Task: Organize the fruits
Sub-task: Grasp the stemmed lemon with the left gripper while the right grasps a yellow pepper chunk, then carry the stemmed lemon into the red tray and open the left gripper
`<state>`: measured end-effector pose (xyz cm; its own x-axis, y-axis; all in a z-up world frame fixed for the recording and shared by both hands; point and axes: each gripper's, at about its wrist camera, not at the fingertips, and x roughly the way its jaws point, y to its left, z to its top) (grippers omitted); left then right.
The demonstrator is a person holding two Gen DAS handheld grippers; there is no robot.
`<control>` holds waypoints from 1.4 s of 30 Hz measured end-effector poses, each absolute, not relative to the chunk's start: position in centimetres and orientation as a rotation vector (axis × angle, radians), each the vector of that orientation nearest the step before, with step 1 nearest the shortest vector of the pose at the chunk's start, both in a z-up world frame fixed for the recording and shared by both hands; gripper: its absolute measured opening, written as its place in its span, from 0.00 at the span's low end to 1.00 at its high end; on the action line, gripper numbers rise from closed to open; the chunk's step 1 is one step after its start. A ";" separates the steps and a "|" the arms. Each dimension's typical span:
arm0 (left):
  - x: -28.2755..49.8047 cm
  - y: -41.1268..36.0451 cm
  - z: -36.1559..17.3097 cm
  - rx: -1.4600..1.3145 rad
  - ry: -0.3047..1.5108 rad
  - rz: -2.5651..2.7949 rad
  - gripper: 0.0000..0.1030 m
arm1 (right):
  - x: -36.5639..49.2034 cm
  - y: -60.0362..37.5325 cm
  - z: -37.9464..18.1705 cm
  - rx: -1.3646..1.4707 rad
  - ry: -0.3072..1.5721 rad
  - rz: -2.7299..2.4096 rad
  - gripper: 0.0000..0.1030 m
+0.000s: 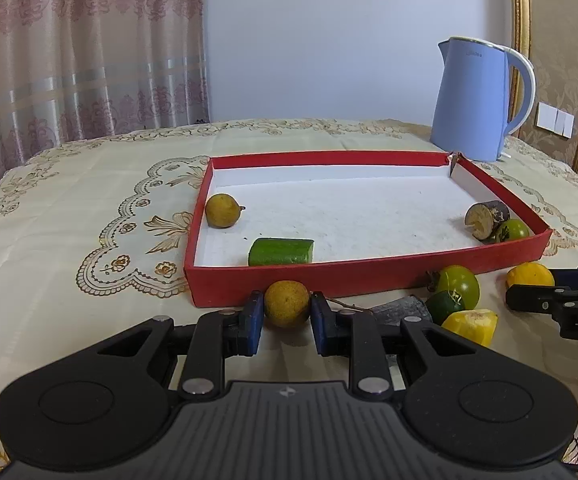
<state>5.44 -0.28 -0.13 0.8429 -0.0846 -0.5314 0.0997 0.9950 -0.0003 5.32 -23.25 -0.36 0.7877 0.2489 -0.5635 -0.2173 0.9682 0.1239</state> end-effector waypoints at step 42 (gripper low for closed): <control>17.9 -4.1 4.0 0.170 0.590 0.001 0.42 | 5.3 -23.2 -0.4 0.044 0.614 0.249 0.41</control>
<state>17.93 -4.07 3.97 0.8316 0.0495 -0.5532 0.0475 0.9860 0.1596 5.32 -23.18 -0.40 0.7884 0.2440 -0.5647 -0.2180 0.9692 0.1144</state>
